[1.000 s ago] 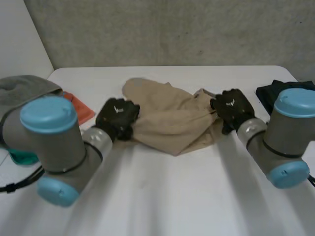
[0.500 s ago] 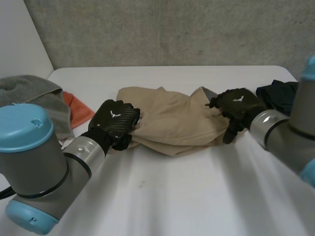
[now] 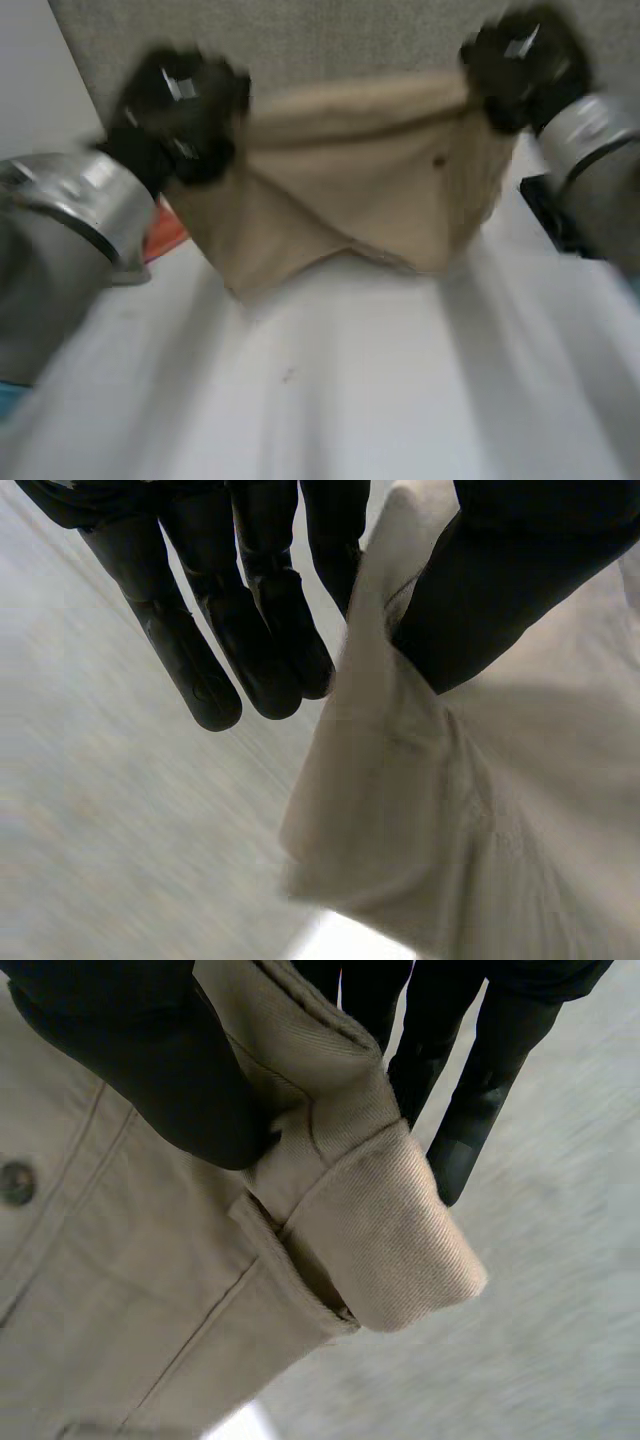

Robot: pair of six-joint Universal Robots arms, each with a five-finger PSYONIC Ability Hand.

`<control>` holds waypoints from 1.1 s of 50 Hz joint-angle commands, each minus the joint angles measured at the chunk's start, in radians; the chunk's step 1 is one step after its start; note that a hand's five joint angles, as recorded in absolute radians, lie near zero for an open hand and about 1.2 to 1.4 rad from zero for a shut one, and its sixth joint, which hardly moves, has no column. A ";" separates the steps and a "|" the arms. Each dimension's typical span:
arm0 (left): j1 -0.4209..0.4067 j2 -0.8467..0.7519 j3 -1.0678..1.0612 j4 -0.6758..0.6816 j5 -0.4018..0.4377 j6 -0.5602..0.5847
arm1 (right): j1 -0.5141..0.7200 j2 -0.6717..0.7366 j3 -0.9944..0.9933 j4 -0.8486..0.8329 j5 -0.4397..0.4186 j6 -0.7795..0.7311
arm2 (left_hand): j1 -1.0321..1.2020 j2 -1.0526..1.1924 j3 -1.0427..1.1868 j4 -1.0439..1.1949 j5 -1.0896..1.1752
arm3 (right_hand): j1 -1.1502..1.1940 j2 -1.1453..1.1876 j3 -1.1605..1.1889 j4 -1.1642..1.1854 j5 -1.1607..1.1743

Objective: Fold the laundry.

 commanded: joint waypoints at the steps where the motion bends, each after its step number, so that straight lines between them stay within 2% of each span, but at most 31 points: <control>1: -0.018 0.032 0.319 -0.431 -0.064 0.117 | -0.033 -0.061 -0.194 0.391 -0.064 -0.029 | 0.240 0.199 0.202 0.193 0.216 | 0.292 0.222 0.208 0.200 0.218; 5: -0.025 -0.077 0.378 -0.561 -0.100 0.130 | -0.038 0.029 -0.239 0.557 -0.068 -0.096 | 0.240 0.199 0.202 0.193 0.216 | 0.292 0.222 0.208 0.200 0.218; 7: -0.012 -0.133 0.384 -0.567 -0.095 0.131 | -0.036 0.071 -0.245 0.567 -0.059 -0.109 | 0.240 0.199 0.202 0.193 0.216 | 0.292 0.222 0.208 0.200 0.218; 11: 0.005 -0.257 0.391 -0.560 -0.065 0.133 | -0.022 0.178 -0.244 0.552 -0.025 -0.097 | 0.240 0.199 0.202 0.193 0.216 | 0.292 0.222 0.208 0.200 0.218; 15: 0.021 -0.409 0.453 -0.430 0.026 0.139 | 0.011 0.337 -0.296 0.467 0.004 -0.078 | 0.240 0.199 0.202 0.193 0.216 | 0.292 0.222 0.208 0.200 0.218; 17: 0.044 -0.467 0.504 -0.313 0.067 0.157 | 0.024 0.411 -0.371 0.385 0.033 -0.066 | 0.240 0.199 0.202 0.193 0.216 | 0.292 0.222 0.208 0.200 0.218; 18: 0.062 -0.498 0.556 -0.196 0.078 0.172 | 0.034 0.448 -0.435 0.313 0.066 -0.041 | 0.240 0.199 0.202 0.193 0.216 | 0.292 0.222 0.208 0.200 0.218; 19: 0.070 -0.509 0.584 -0.150 0.075 0.177 | 0.036 0.463 -0.471 0.271 0.085 -0.025 | 0.240 0.199 0.202 0.193 0.216 | 0.292 0.222 0.208 0.200 0.218; 20: 0.082 -0.516 0.628 -0.045 0.067 0.176 | 0.037 0.476 -0.526 0.167 0.123 0.020 | 0.240 0.199 0.202 0.193 0.216 | 0.292 0.222 0.208 0.200 0.218; 23: 0.091 -0.492 0.654 0.110 0.069 0.137 | 0.028 0.468 -0.561 -0.022 0.162 0.097 | 0.240 0.199 0.202 0.193 0.216 | 0.292 0.222 0.208 0.200 0.218; 24: 0.097 -0.461 0.659 0.222 0.073 0.087 | 0.019 0.442 -0.554 -0.171 0.165 0.141 | 0.240 0.199 0.202 0.193 0.216 | 0.292 0.222 0.208 0.200 0.218; 26: 0.100 -0.423 0.650 0.325 0.073 0.021 | 0.013 0.410 -0.528 -0.319 0.160 0.176 | 0.240 0.199 0.202 0.193 0.216 | 0.292 0.222 0.208 0.200 0.218; 27: 0.105 -0.388 0.627 0.403 0.075 -0.048 | 0.010 0.372 -0.475 -0.479 0.153 0.192 | 0.240 0.199 0.202 0.193 0.216 | 0.292 0.222 0.208 0.200 0.218; 30: 0.117 -0.333 0.569 0.453 0.080 -0.164 | 0.011 0.327 -0.404 -0.617 0.131 0.184 | 0.240 0.199 0.202 0.193 0.216 | 0.292 0.222 0.208 0.200 0.218; 36: 0.123 -0.312 0.466 0.349 0.087 -0.199 | 0.011 0.312 -0.341 -0.520 0.091 0.181 | 0.240 0.199 0.202 0.193 0.216 | 0.292 0.222 0.208 0.200 0.218; 43: 0.122 -0.329 0.254 0.217 0.060 -0.142 | 0.007 0.330 -0.201 -0.328 0.047 0.178 | 0.240 0.199 0.202 0.193 0.216 | 0.292 0.222 0.208 0.200 0.218; 48: 0.090 -0.384 0.038 0.224 0.044 -0.090 | 0.004 0.387 -0.046 -0.259 -0.008 0.160 | 0.240 0.199 0.202 0.193 0.216 | 0.292 0.222 0.208 0.200 0.218; 53: 0.073 -0.467 -0.088 0.270 0.038 -0.030 | 0.007 0.451 0.058 -0.208 -0.012 0.106 | 0.240 0.199 0.202 0.193 0.216 | 0.292 0.222 0.208 0.200 0.218; 55: 0.074 -0.486 -0.125 0.279 0.030 0.008 | 0.002 0.468 0.093 -0.176 -0.002 0.077 | 0.066 0.024 0.027 0.019 0.041 | 0.292 0.222 0.208 0.200 0.218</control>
